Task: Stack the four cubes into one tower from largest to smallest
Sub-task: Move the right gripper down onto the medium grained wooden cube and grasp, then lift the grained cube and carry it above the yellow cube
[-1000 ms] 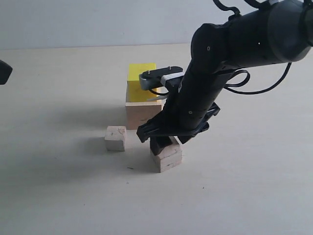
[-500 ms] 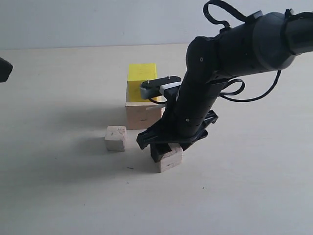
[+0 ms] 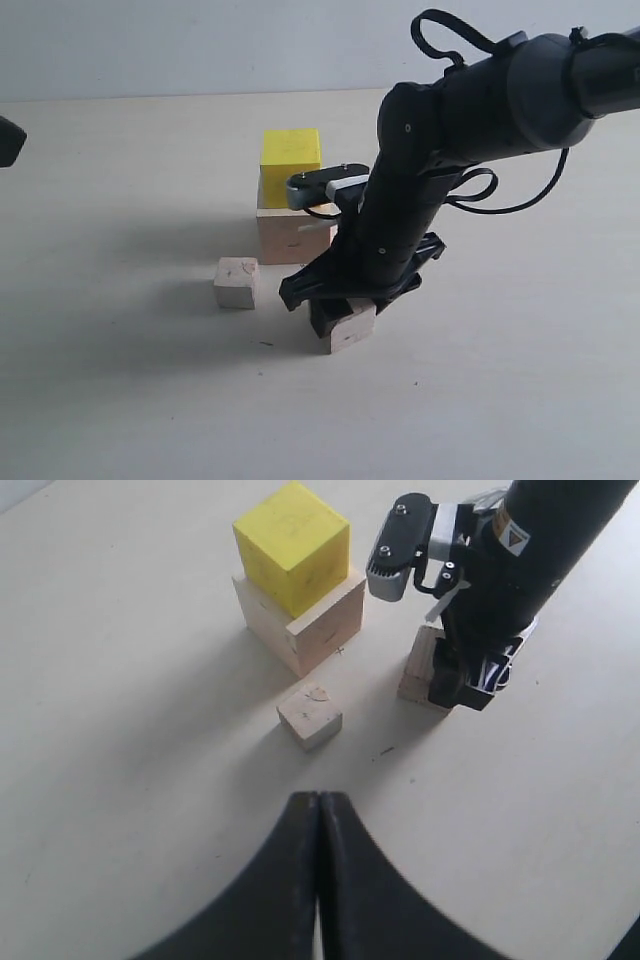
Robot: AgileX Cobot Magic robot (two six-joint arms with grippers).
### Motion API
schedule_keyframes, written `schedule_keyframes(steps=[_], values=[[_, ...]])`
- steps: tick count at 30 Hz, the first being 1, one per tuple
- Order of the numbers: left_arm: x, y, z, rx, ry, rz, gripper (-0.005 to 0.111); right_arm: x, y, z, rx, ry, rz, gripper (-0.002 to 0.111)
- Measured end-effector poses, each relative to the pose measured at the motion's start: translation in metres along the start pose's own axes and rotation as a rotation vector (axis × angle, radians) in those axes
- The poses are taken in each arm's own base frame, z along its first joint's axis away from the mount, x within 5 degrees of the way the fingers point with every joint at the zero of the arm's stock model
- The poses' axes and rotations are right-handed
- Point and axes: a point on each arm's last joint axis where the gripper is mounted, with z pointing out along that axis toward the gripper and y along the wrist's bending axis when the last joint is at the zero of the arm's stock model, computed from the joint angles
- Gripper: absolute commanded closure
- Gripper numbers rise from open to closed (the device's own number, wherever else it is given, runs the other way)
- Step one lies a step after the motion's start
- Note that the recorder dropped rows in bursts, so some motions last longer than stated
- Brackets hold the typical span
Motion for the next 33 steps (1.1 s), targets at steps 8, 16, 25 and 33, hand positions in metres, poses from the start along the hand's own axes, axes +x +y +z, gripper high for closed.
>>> schedule_keyframes(steps=[8, 16, 25, 33], values=[[0.0, 0.0, 0.0, 0.0, 0.0, 0.0, 0.107, 0.012, 0.001, -0.016, 0.023, 0.092, -0.025, 0.108], [0.0, 0.0, 0.0, 0.002, -0.001, -0.001, 0.107, 0.015, -0.008, -0.07, 0.087, -0.026, -0.033, 0.108], [-0.001, -0.001, 0.0, 0.015, -0.008, -0.01, 0.107, 0.004, -0.049, -0.137, 0.106, -0.167, 0.089, 0.108], [-0.001, -0.002, 0.0, 0.02, -0.01, -0.013, 0.107, -0.018, -0.034, -0.175, 0.002, -0.286, 0.109, 0.108]])
